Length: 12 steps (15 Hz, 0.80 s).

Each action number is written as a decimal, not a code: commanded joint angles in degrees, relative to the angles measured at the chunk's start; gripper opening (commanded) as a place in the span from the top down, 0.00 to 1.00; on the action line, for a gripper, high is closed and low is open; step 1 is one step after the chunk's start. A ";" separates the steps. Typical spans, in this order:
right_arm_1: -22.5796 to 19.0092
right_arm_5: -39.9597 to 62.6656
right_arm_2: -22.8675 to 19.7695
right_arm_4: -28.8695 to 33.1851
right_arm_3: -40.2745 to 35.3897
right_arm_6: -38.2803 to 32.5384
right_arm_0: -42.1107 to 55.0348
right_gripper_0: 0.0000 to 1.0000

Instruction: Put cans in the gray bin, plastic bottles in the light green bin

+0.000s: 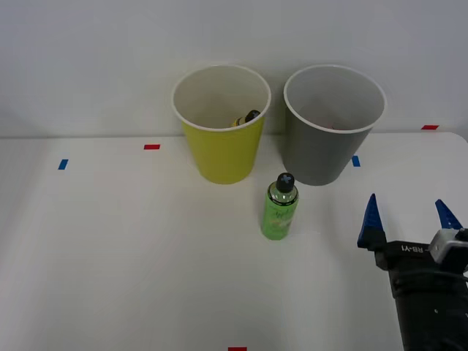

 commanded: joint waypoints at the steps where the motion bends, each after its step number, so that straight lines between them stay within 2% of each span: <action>1: 3.95 0.27 -0.08 1.57 -0.06 -0.81 2.03 0.00; 3: 5.80 1.50 -0.78 5.00 -0.15 -3.18 3.00 0.00; 4: 6.85 4.32 -1.66 6.32 -0.94 -6.52 3.52 0.00; 5: 7.82 6.16 -2.27 10.18 -2.44 -9.68 4.49 0.00; 12: 9.00 6.34 -0.60 22.23 -2.61 -26.91 8.62 0.00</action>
